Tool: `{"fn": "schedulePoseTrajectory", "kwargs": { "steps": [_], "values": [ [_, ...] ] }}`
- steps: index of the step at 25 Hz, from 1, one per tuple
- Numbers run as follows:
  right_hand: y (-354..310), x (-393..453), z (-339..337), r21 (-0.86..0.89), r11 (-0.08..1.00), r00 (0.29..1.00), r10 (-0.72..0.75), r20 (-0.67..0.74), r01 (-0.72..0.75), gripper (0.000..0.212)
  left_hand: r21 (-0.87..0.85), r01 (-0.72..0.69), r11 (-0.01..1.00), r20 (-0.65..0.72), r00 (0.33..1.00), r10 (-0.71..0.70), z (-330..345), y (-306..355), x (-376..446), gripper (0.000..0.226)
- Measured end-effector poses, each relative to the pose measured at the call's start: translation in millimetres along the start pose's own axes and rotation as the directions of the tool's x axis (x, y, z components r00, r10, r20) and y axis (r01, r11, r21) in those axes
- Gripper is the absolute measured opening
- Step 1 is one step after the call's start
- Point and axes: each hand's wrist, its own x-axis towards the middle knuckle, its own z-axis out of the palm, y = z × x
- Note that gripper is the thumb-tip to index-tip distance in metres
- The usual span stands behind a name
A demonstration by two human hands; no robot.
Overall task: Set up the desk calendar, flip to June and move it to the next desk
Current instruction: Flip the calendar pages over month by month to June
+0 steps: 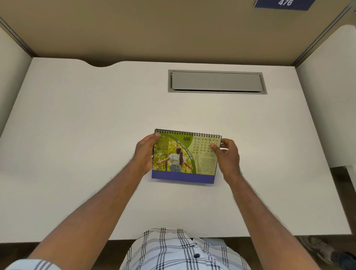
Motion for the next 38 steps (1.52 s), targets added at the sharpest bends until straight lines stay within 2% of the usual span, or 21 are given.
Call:
{"fn": "schedulePoseTrajectory", "kwargs": {
  "steps": [4, 10, 20, 26, 34, 38],
  "values": [
    [17, -21, 14, 0.0, 1.0, 0.994, -0.005, -0.11, 0.005, 0.044, -0.009, -0.014, 1.0, 0.004, 1.0, 0.015, 1, -1, 5, 0.019],
    [32, -39, 24, -0.121, 0.992, 0.998, -0.041, -0.052, 0.034, 0.059, 0.0, -0.024, 1.0, 0.038, 0.999, 0.024, 3, -4, 6, 0.023],
    [16, -29, 12, 0.122, 0.98, 0.981, 0.169, -0.096, -0.157, 0.027, -0.021, -0.038, 0.999, 0.043, 0.998, 0.039, 0, -7, 7, 0.025],
    [7, -33, 5, 0.204, 0.972, 0.988, 0.134, -0.073, -0.116, 0.022, -0.032, -0.024, 0.999, 0.037, 0.999, 0.025, 1, -5, 4, 0.029],
    [7, -32, -15, 0.136, 0.989, 0.993, 0.078, -0.086, -0.066, 0.02, -0.051, 0.032, 0.998, 0.097, 0.995, -0.027, -1, -1, -2, 0.026],
    [3, -34, -19, 0.099, 0.994, 0.994, 0.057, -0.096, -0.048, 0.003, -0.029, 0.032, 0.999, 0.092, 0.995, -0.029, 0, -2, -6, 0.024]
  ]
}}
